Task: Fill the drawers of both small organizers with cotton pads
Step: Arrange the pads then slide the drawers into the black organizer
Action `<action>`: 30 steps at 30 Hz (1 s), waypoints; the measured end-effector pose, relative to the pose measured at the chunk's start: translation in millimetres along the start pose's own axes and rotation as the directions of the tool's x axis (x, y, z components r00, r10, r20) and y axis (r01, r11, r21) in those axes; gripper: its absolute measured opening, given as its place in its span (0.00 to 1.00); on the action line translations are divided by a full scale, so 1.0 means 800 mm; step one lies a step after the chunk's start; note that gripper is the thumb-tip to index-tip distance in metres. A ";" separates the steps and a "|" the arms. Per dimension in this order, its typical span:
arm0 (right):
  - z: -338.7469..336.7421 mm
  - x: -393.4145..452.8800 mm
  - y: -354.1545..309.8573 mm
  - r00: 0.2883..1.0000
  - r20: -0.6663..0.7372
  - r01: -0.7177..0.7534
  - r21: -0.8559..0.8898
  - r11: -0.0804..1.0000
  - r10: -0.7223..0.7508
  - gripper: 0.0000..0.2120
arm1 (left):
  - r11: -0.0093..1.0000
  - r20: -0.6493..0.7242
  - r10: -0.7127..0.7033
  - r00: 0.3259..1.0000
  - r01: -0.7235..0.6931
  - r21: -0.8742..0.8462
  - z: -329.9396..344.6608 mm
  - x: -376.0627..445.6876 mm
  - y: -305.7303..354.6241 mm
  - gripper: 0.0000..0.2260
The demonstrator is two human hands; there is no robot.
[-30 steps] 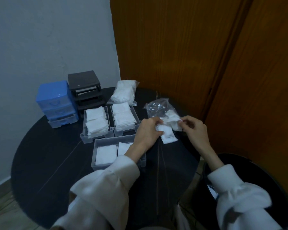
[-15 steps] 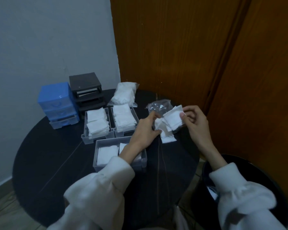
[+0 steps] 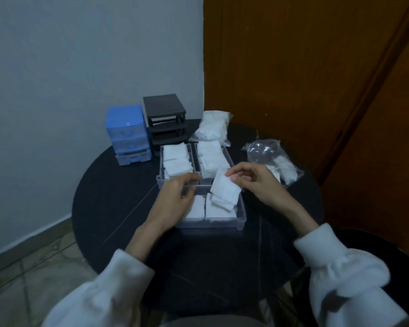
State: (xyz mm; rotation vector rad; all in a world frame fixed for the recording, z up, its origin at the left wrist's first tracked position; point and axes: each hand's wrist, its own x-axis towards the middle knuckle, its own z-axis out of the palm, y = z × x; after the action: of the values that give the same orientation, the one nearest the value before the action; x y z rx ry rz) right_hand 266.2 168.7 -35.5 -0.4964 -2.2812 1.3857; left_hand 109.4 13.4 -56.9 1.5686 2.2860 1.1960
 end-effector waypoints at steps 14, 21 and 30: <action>0.022 0.005 -0.010 0.969 0.238 0.188 -0.514 0.837 -0.071 0.08 | 0.999 -0.034 -0.022 0.999 0.020 -0.045 0.004 -0.016 -0.008 0.12; 0.026 -0.009 -0.013 0.959 0.203 0.284 -0.634 0.719 -0.200 0.09 | 0.997 -0.069 -0.017 0.997 0.012 -0.071 0.003 -0.019 -0.004 0.11; 0.029 -0.005 -0.011 0.932 0.362 0.235 -0.589 0.773 -0.008 0.09 | 0.999 -0.030 -0.012 0.999 0.010 -0.051 0.000 -0.018 -0.004 0.12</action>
State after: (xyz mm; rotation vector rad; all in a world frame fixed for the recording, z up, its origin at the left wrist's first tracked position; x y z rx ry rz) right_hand 256.6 145.4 -37.8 -0.2956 -3.0034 0.6392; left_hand 113.6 0.8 -63.3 1.5289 2.2602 1.2731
